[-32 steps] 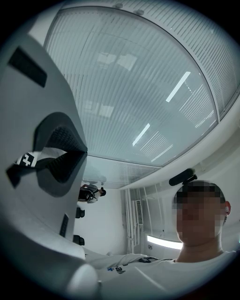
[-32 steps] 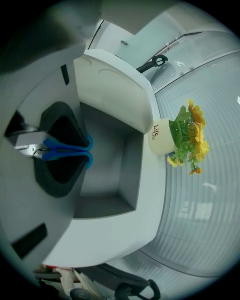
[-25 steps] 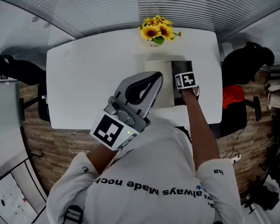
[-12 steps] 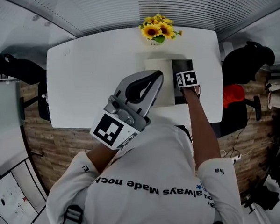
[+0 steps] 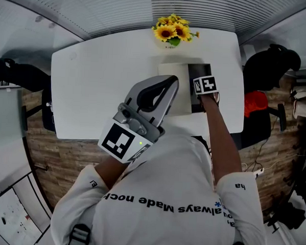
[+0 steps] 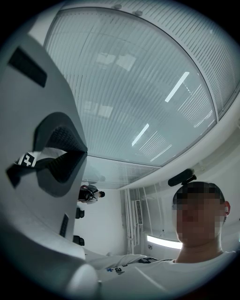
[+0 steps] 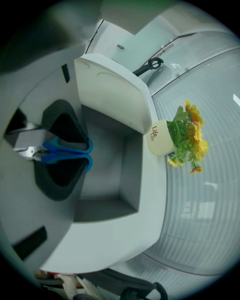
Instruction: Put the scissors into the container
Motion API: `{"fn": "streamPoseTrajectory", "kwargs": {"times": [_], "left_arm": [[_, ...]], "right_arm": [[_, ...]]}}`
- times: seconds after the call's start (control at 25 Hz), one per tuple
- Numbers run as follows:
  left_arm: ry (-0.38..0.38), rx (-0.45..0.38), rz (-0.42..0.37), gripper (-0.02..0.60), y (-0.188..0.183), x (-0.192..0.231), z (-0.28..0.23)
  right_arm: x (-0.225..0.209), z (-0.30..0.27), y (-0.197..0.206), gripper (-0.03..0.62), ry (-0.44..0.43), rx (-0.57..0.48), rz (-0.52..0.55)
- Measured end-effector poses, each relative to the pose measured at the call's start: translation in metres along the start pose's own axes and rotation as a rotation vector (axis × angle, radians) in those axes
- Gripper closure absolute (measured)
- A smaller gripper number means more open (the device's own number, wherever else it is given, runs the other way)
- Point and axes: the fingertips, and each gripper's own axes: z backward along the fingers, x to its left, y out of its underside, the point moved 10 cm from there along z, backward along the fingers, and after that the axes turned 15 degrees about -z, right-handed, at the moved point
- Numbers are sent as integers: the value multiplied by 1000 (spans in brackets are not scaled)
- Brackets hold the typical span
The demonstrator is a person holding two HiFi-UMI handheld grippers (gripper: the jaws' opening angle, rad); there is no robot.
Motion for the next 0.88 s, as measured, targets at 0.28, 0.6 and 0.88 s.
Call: {"fn": "streamPoseTrajectory", "kwargs": {"times": [0.28,0.6,0.88], "left_arm": [[-7,-14,10,561,-2,-1,0],[10,-27,-4,561,-3,-6,-1],[20,-14,-3,561,-4,-9,1]], "right_arm": [[-1,4,2,464,0,-20,-12],[0,17,0,465,-16,-57,-9],[3,37,-2,468,-41,-115,2]]}}
